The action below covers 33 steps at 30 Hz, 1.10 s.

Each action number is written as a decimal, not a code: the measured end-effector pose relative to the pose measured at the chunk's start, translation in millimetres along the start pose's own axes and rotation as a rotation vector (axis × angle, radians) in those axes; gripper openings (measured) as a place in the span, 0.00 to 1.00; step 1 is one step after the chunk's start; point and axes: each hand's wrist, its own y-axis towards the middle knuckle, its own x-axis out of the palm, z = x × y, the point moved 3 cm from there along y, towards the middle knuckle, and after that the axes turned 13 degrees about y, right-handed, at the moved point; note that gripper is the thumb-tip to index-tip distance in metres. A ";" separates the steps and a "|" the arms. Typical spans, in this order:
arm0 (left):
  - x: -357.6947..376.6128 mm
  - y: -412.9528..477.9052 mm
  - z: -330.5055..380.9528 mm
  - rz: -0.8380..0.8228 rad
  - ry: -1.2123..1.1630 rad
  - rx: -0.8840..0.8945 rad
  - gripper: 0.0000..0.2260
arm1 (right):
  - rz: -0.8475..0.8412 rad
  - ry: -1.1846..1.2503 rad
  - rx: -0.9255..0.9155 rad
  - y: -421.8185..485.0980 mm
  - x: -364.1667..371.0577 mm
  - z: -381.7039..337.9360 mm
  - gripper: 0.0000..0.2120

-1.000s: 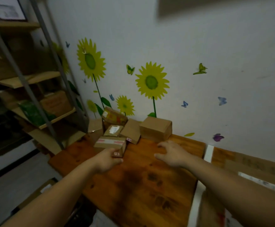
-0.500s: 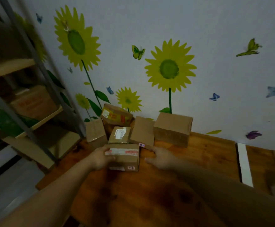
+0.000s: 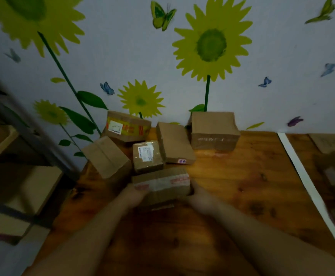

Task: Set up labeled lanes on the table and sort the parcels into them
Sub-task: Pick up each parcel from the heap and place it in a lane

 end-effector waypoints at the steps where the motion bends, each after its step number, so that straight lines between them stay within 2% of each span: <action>1: -0.1 -1.9 -1.2 -0.021 -0.007 -0.030 0.15 | 0.042 0.010 0.021 -4.6 -1.2 1.4 0.20; 4: 3.0 -4.5 5.1 -0.085 0.023 -0.024 0.15 | 0.159 0.024 0.064 -21.9 -14.8 3.2 0.18; 7: 16.5 -11.4 32.7 -0.087 0.026 0.123 0.14 | 0.248 0.042 0.042 -48.1 -36.7 -10.2 0.20; 10: 20.0 -21.7 73.5 0.042 -0.015 0.280 0.14 | 0.405 0.127 -0.113 -75.3 -66.4 -37.0 0.24; 12: 16.5 -36.5 107.4 0.105 -0.113 0.357 0.10 | 0.544 0.135 -0.226 -94.5 -88.6 -61.1 0.22; 14: 15.4 -56.8 136.1 0.121 -0.252 0.413 0.10 | 0.645 0.102 -0.322 -112.3 -107.7 -80.9 0.20; 18: 12.9 -103.7 181.0 0.144 -0.399 0.507 0.14 | 0.599 0.116 -0.507 -146.1 -129.3 -120.3 0.26; 20: 8.8 -125.6 197.8 0.181 -0.406 0.547 0.12 | 0.595 0.107 -0.550 -160.8 -136.9 -136.1 0.21; 22: 8.0 -142.5 210.5 0.197 -0.397 0.625 0.06 | 0.672 0.075 -0.595 -173.6 -145.9 -148.5 0.15; 24: 9.0 -159.8 219.5 0.221 -0.353 0.725 0.08 | 0.700 0.068 -0.652 -183.8 -153.7 -157.2 0.12; 28: 14.2 -176.3 227.3 0.252 -0.453 0.757 0.05 | 0.566 0.113 -0.722 -201.5 -156.5 -166.2 0.25; 31: 18.9 -184.0 230.0 0.326 -0.426 0.781 0.02 | 0.598 0.145 -0.782 -210.3 -159.5 -168.6 0.15; 33: 22.8 -190.6 230.3 0.361 -0.427 0.815 0.06 | 0.618 0.176 -0.842 -216.0 -162.3 -171.1 0.12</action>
